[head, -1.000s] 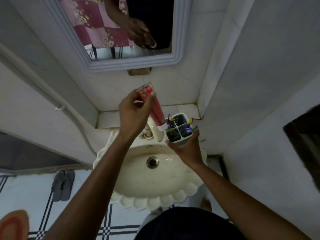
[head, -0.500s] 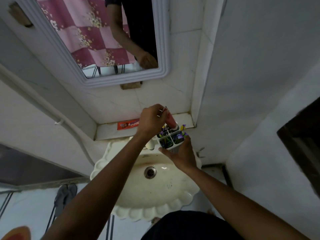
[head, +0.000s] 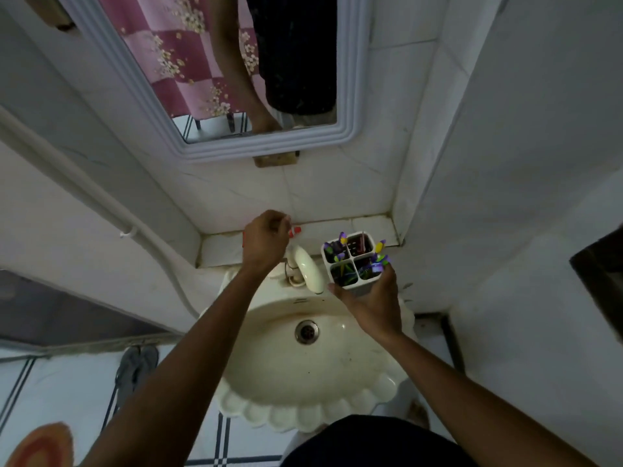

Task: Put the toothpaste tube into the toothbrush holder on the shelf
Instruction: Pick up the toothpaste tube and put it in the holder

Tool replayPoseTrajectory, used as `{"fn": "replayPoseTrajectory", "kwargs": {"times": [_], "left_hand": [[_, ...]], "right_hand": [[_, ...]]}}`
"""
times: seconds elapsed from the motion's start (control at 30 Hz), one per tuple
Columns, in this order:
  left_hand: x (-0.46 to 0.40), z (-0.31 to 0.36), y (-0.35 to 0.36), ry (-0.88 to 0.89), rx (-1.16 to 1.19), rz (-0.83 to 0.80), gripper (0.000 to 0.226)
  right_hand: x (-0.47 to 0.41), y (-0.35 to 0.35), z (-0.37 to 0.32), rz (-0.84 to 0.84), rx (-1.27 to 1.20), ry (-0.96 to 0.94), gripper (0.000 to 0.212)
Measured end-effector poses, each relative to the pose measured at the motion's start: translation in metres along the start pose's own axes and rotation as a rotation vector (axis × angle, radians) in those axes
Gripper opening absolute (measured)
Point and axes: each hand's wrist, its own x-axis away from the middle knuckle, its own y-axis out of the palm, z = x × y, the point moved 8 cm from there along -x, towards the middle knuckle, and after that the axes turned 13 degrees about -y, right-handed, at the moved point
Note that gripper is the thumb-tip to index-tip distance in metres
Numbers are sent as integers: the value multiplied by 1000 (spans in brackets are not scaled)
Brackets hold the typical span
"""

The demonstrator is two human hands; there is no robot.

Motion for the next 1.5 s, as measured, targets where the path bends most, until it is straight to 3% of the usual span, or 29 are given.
{"fn": "replayPoseTrajectory", "kwargs": {"times": [0.2,0.33,0.43,0.63,0.87,1.03,1.2,1.37,1.5], "left_hand": [[-48,-83,14,8,-331,-134,22],[-73,-89,44,176,-620,-252,43],[-86,-92,68,183,-810,-329,55],[-92,-83,81,254,-1093,-275,57],[-66,-60,46,227,-902,-192,31],[-28,-11,-10,126,-523,-212,38],[22,57,-37,235,-387,-295,36],[68,109,-26,300,-517,-503,50],[87,123,1,416,-789,-449,55]], "right_hand": [[5,5,-1,35,-13,10,124],[6,9,-1,52,-24,30,130],[6,10,1,58,-10,36,134],[6,11,4,46,20,53,138],[7,13,6,25,12,36,137],[5,14,17,-11,-22,9,113],[2,8,22,-69,-25,-40,108],[-3,5,24,-122,26,-68,101],[-7,3,23,-148,44,-92,106]]}}
